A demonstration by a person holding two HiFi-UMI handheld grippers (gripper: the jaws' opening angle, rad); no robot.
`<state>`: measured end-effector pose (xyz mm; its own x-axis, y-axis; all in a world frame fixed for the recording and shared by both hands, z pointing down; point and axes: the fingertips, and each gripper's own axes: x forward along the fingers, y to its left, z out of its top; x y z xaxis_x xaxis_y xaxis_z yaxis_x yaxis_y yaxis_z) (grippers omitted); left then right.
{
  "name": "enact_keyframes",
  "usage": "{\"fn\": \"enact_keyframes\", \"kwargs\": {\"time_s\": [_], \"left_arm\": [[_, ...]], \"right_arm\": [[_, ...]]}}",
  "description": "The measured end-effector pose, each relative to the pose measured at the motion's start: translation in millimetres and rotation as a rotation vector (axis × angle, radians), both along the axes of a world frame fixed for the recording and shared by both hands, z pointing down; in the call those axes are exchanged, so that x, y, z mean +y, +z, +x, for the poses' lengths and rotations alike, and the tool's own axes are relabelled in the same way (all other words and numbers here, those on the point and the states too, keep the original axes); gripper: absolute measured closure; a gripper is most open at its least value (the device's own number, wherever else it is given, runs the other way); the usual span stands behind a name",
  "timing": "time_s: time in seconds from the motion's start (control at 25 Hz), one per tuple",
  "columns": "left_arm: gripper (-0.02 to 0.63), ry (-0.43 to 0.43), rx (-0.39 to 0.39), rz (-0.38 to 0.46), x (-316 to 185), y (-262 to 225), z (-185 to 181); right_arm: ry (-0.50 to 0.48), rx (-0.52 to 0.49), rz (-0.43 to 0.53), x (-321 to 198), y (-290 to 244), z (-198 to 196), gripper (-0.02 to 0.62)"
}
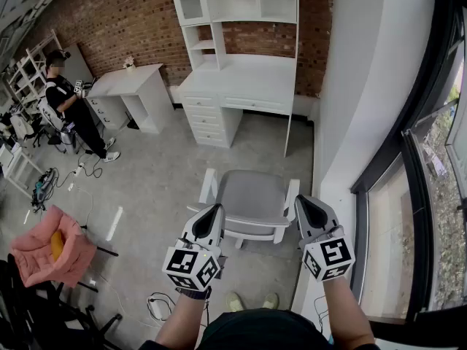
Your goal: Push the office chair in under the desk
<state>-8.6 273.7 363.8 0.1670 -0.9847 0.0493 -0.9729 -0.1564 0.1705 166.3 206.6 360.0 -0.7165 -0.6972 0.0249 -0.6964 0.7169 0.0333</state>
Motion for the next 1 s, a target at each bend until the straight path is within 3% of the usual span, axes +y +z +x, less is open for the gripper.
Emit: {"fn": "enact_keyframes", "kwargs": {"time_s": [0.52, 0.68, 1.0], "left_arm": [[0.600, -0.015, -0.003, -0.002, 3.5, -0.6, -4.0], [0.600, 0.036, 0.003, -0.012, 4.0, 3.5, 0.5], [0.598, 0.134, -0.123, -0.064, 5.5, 48.3, 3.5]], "right_arm": [[-0.015, 0.004, -0.008, 3.8, 4.5, -3.9, 0.592], [-0.068, -0.021, -0.016, 9.4, 5.1, -10.2, 0.592], [-0.157, 0.068, -0.061, 19.6, 52.0, -23.1, 0.591]]}}
